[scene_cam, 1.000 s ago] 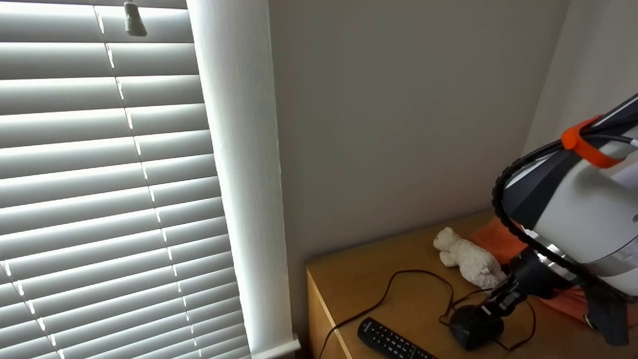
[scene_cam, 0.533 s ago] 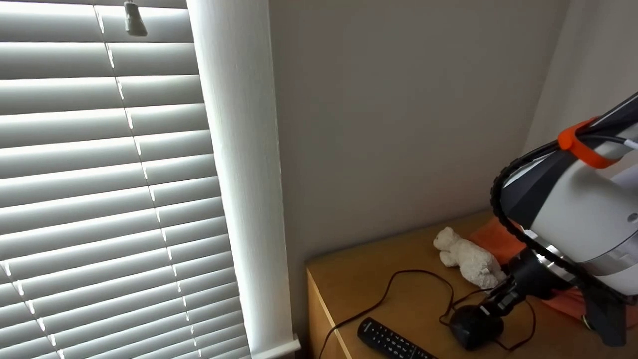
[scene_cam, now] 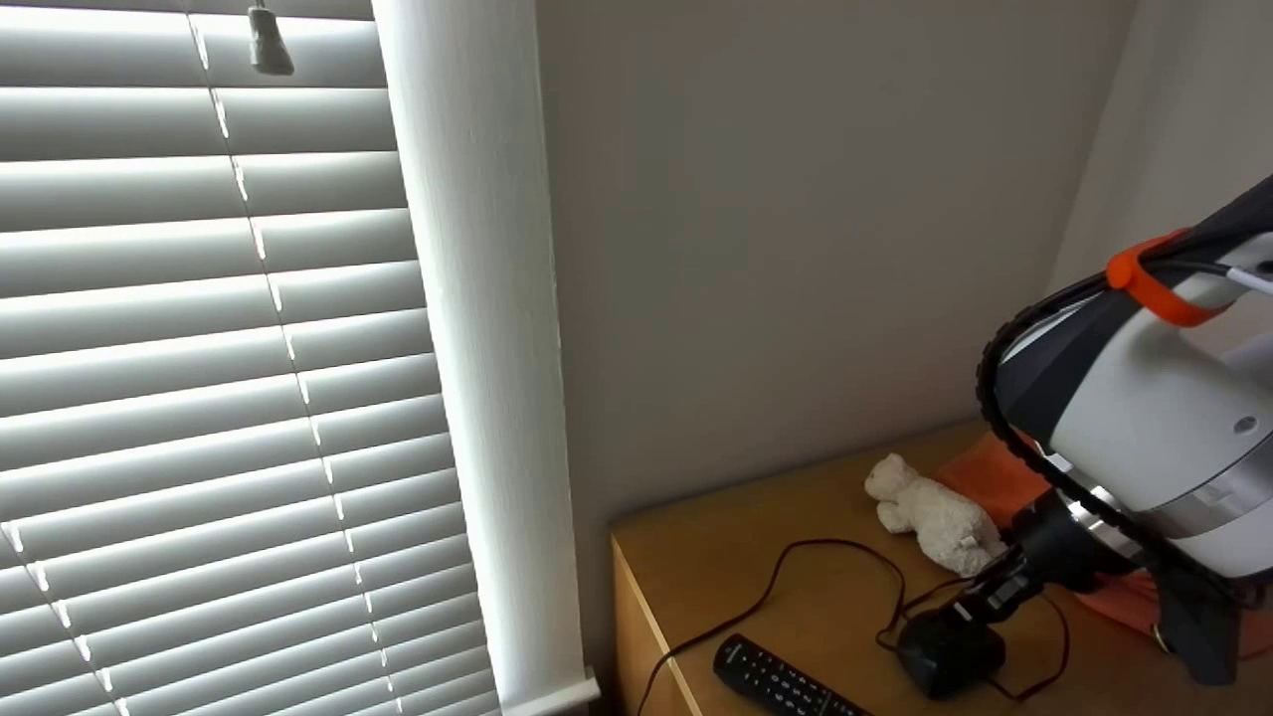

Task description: Press a button on the bedside alarm clock radio

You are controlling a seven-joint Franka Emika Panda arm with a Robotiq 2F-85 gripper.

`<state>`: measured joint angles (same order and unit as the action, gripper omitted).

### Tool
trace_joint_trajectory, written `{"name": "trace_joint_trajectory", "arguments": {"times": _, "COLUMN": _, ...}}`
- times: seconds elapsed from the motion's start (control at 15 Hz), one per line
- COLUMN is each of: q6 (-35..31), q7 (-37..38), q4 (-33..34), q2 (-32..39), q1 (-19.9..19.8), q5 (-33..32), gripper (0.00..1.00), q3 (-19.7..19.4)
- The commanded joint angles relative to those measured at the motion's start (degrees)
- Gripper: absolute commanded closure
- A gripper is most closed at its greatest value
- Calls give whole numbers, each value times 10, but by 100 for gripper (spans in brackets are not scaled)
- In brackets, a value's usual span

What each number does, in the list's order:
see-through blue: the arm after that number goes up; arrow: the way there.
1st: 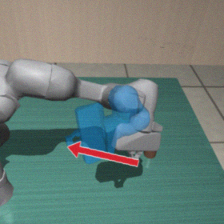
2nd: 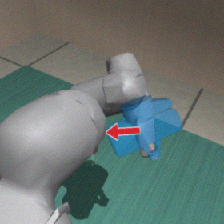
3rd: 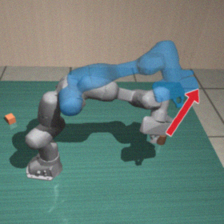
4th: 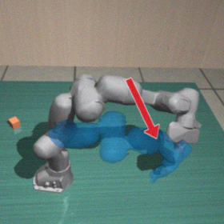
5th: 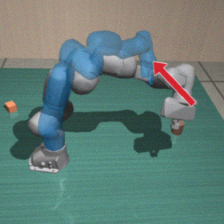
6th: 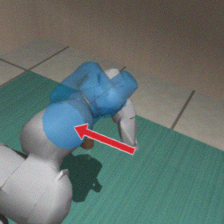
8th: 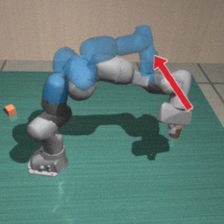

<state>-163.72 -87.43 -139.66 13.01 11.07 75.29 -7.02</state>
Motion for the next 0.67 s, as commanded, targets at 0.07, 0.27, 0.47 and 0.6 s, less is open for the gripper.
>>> {"name": "trace_joint_trajectory", "arguments": {"times": 0.07, "q6": 21, "q7": -46, "q4": 14, "q2": 16, "q1": -10, "q5": 38, "gripper": 100, "q3": 6}}
{"name": "trace_joint_trajectory", "arguments": {"times": 0.27, "q6": 30, "q7": -48, "q4": 16, "q2": 21, "q1": -10, "q5": 43, "gripper": 100, "q3": 5}}
{"name": "trace_joint_trajectory", "arguments": {"times": 0.47, "q6": 33, "q7": -53, "q4": 19, "q2": 26, "q1": -10, "q5": 47, "gripper": 100, "q3": 5}}
{"name": "trace_joint_trajectory", "arguments": {"times": 0.6, "q6": 32, "q7": -59, "q4": 22, "q2": 28, "q1": -10, "q5": 54, "gripper": 100, "q3": 5}}
